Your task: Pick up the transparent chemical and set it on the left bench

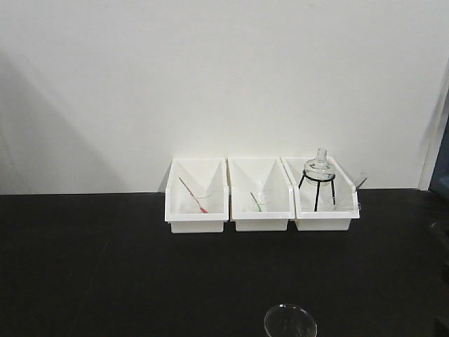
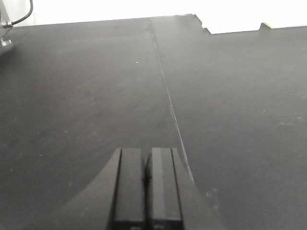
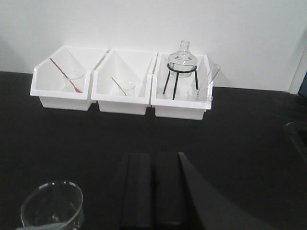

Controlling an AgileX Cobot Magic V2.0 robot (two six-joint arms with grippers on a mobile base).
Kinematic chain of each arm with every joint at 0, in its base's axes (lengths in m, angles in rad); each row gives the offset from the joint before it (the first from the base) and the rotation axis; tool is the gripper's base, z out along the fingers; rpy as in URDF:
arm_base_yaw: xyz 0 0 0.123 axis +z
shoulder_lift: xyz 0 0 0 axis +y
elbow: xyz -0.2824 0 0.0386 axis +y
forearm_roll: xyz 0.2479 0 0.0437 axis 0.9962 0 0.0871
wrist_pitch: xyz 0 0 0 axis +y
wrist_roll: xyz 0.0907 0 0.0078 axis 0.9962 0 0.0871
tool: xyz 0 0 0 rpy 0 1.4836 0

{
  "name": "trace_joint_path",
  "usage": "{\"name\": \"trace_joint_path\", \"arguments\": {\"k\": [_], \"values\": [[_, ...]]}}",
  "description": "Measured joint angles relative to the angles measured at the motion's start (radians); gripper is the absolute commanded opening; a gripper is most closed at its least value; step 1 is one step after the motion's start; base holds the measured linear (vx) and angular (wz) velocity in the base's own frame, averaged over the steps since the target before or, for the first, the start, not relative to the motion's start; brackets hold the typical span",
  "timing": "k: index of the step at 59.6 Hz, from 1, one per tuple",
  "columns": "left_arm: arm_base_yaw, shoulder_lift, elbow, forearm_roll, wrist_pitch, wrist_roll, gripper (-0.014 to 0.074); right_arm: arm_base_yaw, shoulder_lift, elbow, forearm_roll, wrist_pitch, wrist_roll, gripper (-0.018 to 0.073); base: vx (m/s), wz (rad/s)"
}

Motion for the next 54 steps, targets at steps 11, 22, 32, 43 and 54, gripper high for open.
{"name": "trace_joint_path", "arguments": {"k": [11,22,32,43,54], "values": [[0.0,0.0,0.0,0.0,0.0,0.0,-0.0003,-0.026,-0.164,0.141,0.26,-0.045,-0.303,-0.0008,0.0,0.0],[0.0,0.0,0.0,0.0,0.0,0.0,-0.0003,-0.103,-0.422,0.393,0.344,-0.18,-0.359,-0.0008,0.0,0.0],[0.0,0.0,0.0,0.0,0.0,0.0,-0.0003,-0.111,-0.681,0.587,0.353,-0.189,-0.347,-0.0008,0.0,0.0],[0.0,0.0,0.0,0.0,0.0,0.0,-0.0003,-0.111,-0.751,0.61,0.361,-0.148,-0.324,-0.0008,0.0,0.0],[0.0,0.0,0.0,0.0,0.0,0.0,-0.0003,-0.108,-0.751,0.61,0.364,-0.146,-0.321,-0.0008,0.0,0.0]]}}
